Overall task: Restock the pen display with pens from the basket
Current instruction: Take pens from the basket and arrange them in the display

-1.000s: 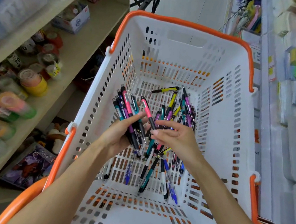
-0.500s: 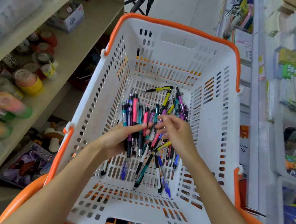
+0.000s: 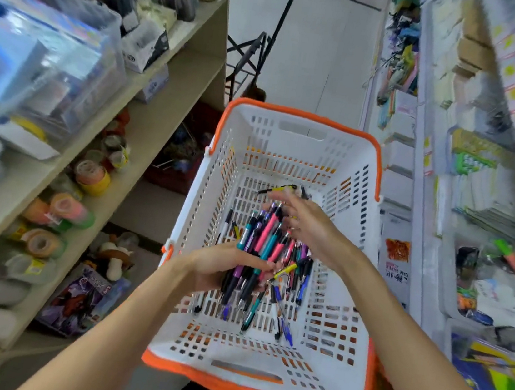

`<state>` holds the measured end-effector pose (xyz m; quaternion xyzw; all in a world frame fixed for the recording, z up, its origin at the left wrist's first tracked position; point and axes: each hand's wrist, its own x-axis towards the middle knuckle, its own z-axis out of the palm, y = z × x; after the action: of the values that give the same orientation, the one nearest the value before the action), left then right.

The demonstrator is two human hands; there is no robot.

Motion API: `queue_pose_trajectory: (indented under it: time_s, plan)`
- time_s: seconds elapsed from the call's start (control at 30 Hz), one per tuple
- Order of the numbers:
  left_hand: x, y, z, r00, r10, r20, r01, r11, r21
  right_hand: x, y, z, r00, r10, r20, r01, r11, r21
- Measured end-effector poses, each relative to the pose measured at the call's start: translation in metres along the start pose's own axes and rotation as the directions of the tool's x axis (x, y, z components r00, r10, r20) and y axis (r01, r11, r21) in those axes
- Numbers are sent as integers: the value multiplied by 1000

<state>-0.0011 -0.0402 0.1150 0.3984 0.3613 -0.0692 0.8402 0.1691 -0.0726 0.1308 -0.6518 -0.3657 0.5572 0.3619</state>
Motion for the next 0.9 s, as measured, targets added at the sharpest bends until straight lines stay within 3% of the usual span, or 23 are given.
queue_pose_trajectory:
  time_s: [0.13, 0.27, 0.37, 0.47, 0.7, 0.9]
  plan:
    - [-29, 4, 8, 999, -22, 39, 25, 998, -58, -12, -21, 11, 994, 25, 109, -14, 994, -107]
    - [-47, -3, 13, 997, -70, 21, 71, 992, -103, -25, -26, 15, 971, 66, 230, -50, 996, -77]
    - [-64, -15, 21, 999, -28, 44, 32, 995, -90, -39, -30, 19, 949, 74, 307, -63, 997, -46]
    - [-83, -30, 34, 997, 35, -69, -39, 997, -67, -51, -34, 31, 935, 66, 349, -22, 991, -128]
    - [-150, -69, 28, 952, 125, -279, -185, 962, -200, -72, -64, 108, 859, 30, 511, 138, 948, -287]
    - [-237, -117, 17, 830, 174, -530, -379, 873, -307, -94, -92, 215, 755, 10, 656, 238, 928, -288]
